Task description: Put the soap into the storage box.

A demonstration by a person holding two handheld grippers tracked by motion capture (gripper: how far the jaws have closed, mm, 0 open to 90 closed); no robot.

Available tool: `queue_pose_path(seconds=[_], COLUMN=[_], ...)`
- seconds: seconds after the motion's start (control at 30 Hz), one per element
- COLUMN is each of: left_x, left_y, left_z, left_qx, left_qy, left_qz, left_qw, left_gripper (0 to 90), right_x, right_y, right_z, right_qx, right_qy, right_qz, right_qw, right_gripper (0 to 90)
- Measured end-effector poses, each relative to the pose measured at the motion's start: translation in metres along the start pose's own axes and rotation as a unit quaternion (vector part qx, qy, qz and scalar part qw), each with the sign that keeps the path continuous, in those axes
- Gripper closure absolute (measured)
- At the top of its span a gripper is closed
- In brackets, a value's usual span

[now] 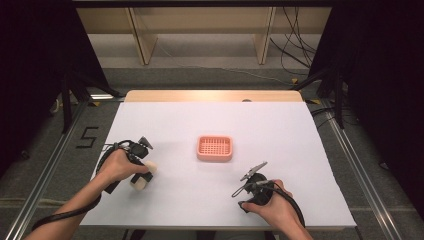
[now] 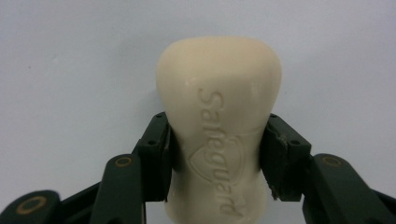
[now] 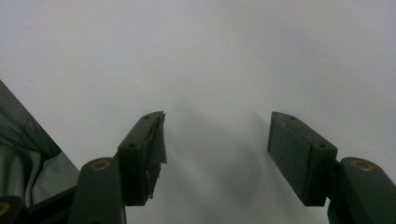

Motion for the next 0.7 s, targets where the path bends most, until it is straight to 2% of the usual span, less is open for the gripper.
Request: queue_pose_path(seconds=[0.03, 0.2, 0.23, 0.33, 0.37, 0.43, 0.5, 0.53, 0.57, 0.6, 0.67, 0.7], left_x=[0.000, 0.000, 0.000, 0.001, 0.001, 0.001, 0.002, 0.003, 0.003, 0.004, 0.005, 0.005], left_y=[0.000, 0.003, 0.004, 0.006, 0.007, 0.007, 0.006, 0.007, 0.005, 0.006, 0.006, 0.006], left_z=[0.000, 0.002, 0.002, 0.004, 0.005, 0.008, 0.011, 0.011, 0.014, 0.014, 0.017, 0.018], left_qx=[0.001, 0.000, 0.000, -0.001, -0.002, -0.005, -0.006, -0.005, -0.011, -0.008, -0.007, -0.009], left_qy=[-0.006, -0.010, -0.015, -0.015, -0.023, -0.021, -0.023, -0.033, -0.020, -0.036, -0.046, -0.051], left_qz=[0.009, 0.011, 0.013, 0.022, 0.030, 0.027, 0.043, 0.041, 0.054, 0.052, 0.063, 0.061], left_qw=[0.9999, 0.9999, 0.9998, 0.9996, 0.9993, 0.9994, 0.9988, 0.9986, 0.9983, 0.9980, 0.9969, 0.9968], left_gripper=[49.2, 49.2, 49.2, 49.2, 49.2, 49.2, 49.2, 49.2, 49.2, 49.2, 49.2, 49.2], right_x=[0.000, 0.000, 0.000, 0.000, 0.000, 0.000, 0.000, 0.000, 0.000, 0.000, 0.000, 0.000], right_y=[0.000, 0.001, 0.000, 0.000, 0.000, -0.001, -0.001, -0.001, 0.000, 0.000, 0.000, -0.001], right_z=[0.000, -0.002, 0.000, 0.000, 0.000, 0.000, 0.000, 0.000, -0.002, 0.000, 0.001, 0.003], right_qx=[0.000, 0.002, -0.002, -0.003, -0.003, -0.003, -0.003, -0.003, 0.001, -0.003, -0.005, -0.011], right_qy=[0.000, -0.008, 0.004, 0.002, 0.004, 0.004, 0.004, 0.002, -0.009, -0.003, 0.001, 0.012], right_qz=[-0.001, -0.004, 0.002, 0.004, 0.003, 0.005, 0.003, 0.002, -0.004, -0.001, 0.004, 0.010], right_qw=[1.0000, 1.0000, 1.0000, 1.0000, 1.0000, 1.0000, 1.0000, 1.0000, 1.0000, 1.0000, 1.0000, 0.9998], right_gripper=[37.3, 37.3, 37.3, 37.3, 37.3, 37.2, 37.2, 37.2, 37.2, 37.1, 37.1, 37.1])
Point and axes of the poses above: each handheld gripper's, and its own axes: y roughly backward along the jaws, x roughly out of its top, z roughly to its right, the point moved 4 cm from there along -y, roughly forward along the jaws, and after that the axes turned 15 degrees about -x, right-handed, at the moved point
